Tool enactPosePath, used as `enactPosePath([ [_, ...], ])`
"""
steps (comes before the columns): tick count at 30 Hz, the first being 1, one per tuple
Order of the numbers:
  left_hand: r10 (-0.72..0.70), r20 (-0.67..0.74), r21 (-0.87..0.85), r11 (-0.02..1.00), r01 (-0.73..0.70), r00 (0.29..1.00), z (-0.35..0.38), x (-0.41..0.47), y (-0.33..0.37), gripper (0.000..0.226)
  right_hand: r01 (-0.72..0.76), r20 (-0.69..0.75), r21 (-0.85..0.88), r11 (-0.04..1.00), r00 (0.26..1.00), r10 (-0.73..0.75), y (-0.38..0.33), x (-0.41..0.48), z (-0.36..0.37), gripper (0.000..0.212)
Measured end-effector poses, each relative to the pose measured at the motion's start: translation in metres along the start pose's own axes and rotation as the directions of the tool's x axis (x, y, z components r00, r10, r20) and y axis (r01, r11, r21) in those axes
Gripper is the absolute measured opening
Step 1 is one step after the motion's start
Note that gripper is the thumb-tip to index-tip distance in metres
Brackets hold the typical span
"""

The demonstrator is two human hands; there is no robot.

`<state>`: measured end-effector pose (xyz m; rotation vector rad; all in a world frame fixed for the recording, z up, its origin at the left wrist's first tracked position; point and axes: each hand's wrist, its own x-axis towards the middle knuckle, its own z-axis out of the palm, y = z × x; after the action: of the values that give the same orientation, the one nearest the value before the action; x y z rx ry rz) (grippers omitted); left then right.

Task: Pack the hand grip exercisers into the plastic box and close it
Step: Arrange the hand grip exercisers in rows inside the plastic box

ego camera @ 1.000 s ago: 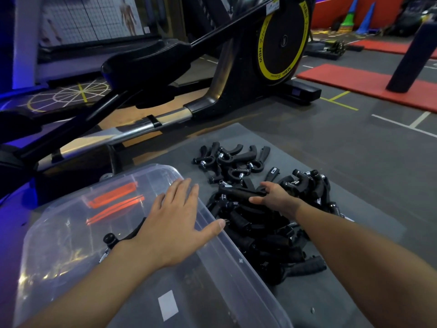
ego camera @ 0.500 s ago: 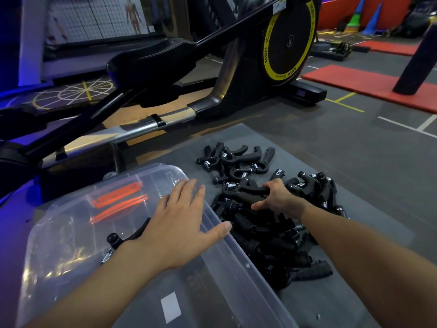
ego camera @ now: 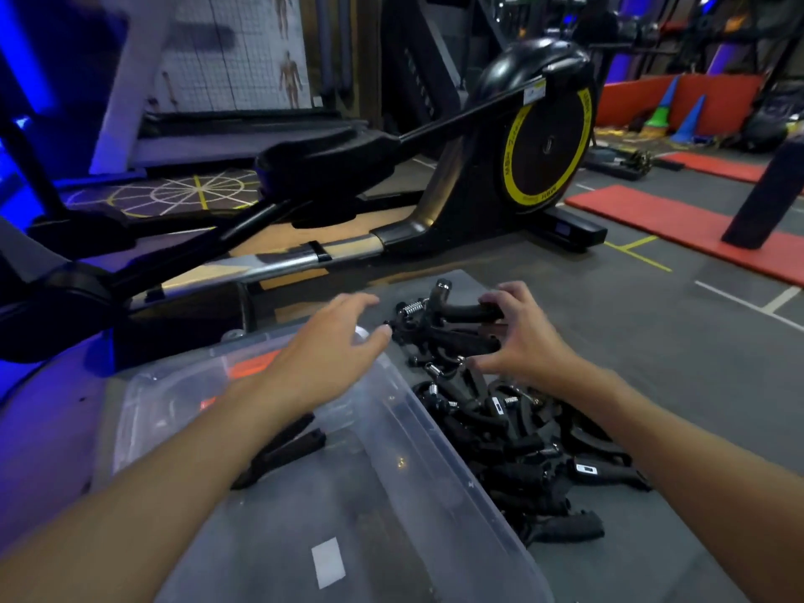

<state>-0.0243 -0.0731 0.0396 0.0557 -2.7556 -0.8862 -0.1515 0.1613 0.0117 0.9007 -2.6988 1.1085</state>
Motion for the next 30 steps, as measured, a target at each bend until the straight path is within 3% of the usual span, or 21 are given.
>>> enactPosePath([
  [4, -0.01, -0.052, -0.19, 0.982, 0.0, 0.999, -0.032, -0.005, 0.003, 0.051, 0.248, 0.024, -0.012, 0.969, 0.969, -0.247, -0.067, -0.024, -0.019, 0.083],
  [6, -0.029, -0.012, -0.3, 0.953, 0.024, 1.0, -0.047, -0.014, 0.004, 0.054, 0.335, 0.059, -0.023, 0.942, 0.941, -0.333, -0.092, -0.036, -0.022, 0.082],
  [10, -0.018, 0.072, -0.403, 0.914, 0.046, 0.997, -0.067, -0.043, 0.004, 0.054, 0.422, 0.13, -0.078, 0.903, 0.903, -0.411, -0.121, -0.057, -0.014, 0.081],
  [13, -0.032, 0.066, -0.431, 0.9, 0.057, 0.997, -0.076, -0.067, -0.003, 0.041, 0.446, 0.227, -0.102, 0.889, 0.881, -0.416, -0.131, -0.064, -0.002, 0.08],
  [16, -0.055, 0.04, -0.444, 0.893, 0.067, 0.998, -0.082, -0.089, -0.016, 0.029, 0.326, 0.25, 0.029, 0.945, 0.913, -0.323, -0.14, -0.059, 0.017, 0.073],
  [20, -0.071, -0.01, -0.389, 0.919, 0.062, 0.997, -0.083, -0.11, -0.042, 0.028, 0.058, 0.222, 0.283, 0.957, 0.967, -0.125, -0.151, -0.047, 0.047, 0.034],
  [25, -0.143, -0.062, -0.299, 0.947, 0.118, 0.988, -0.082, -0.123, -0.073, 0.027, -0.223, 0.32, 0.605, 0.764, 0.947, 0.023, -0.168, -0.04, 0.089, 0.018],
  [28, -0.175, -0.111, -0.2, 0.968, 0.151, 0.978, -0.074, -0.128, -0.095, 0.019, -0.303, 0.368, 0.616, 0.728, 0.927, 0.075, -0.165, -0.033, 0.112, 0.016],
  [30, -0.218, -0.165, -0.031, 0.976, 0.216, 0.962, -0.064, -0.133, -0.108, 0.025, -0.31, 0.366, 0.576, 0.757, 0.925, 0.1, -0.158, -0.028, 0.128, 0.015],
])
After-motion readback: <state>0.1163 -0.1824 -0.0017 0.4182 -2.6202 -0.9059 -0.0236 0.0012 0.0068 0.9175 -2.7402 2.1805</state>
